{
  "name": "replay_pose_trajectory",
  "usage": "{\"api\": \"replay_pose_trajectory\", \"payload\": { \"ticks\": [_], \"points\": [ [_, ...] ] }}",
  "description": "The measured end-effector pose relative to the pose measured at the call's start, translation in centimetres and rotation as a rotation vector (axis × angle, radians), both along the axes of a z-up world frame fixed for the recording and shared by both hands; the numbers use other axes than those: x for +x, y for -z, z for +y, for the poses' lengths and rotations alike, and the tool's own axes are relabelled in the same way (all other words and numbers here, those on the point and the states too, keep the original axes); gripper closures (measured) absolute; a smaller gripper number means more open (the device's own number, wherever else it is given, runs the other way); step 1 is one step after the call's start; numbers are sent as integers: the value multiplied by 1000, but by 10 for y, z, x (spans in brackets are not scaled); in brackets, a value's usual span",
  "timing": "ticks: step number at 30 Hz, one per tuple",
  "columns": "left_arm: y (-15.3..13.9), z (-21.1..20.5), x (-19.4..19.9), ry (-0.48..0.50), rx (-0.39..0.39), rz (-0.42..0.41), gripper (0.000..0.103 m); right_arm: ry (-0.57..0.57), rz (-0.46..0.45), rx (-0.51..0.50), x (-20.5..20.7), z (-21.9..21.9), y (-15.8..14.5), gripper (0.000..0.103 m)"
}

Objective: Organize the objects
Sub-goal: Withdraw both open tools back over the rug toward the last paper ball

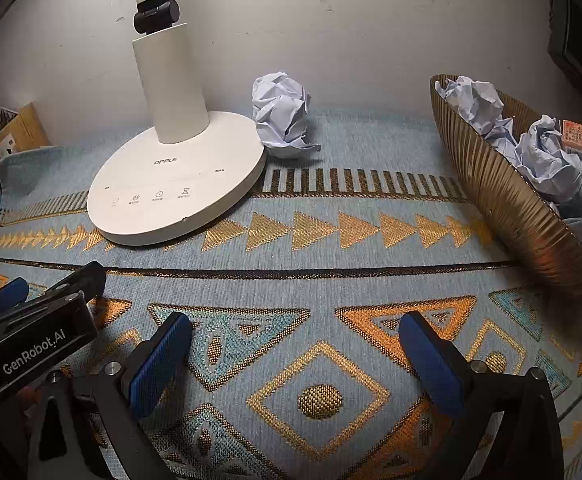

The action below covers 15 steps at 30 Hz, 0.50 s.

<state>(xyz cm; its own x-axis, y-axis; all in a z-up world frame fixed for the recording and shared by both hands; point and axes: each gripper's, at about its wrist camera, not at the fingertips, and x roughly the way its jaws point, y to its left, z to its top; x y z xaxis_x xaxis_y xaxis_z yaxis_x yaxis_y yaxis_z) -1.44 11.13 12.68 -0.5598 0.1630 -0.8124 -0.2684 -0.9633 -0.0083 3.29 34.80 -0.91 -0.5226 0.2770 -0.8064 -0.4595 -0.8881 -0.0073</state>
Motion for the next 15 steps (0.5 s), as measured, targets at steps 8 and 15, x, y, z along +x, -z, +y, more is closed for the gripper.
{"api": "replay_pose_trajectory", "payload": {
  "ticks": [8,15],
  "points": [
    [-16,4,16,-3,-1,1,0,1,0,0,0,0,0,0],
    [-27,7,26,-4,-2,2,0,-2,2,-2,-2,0,2,0]
  ]
}}
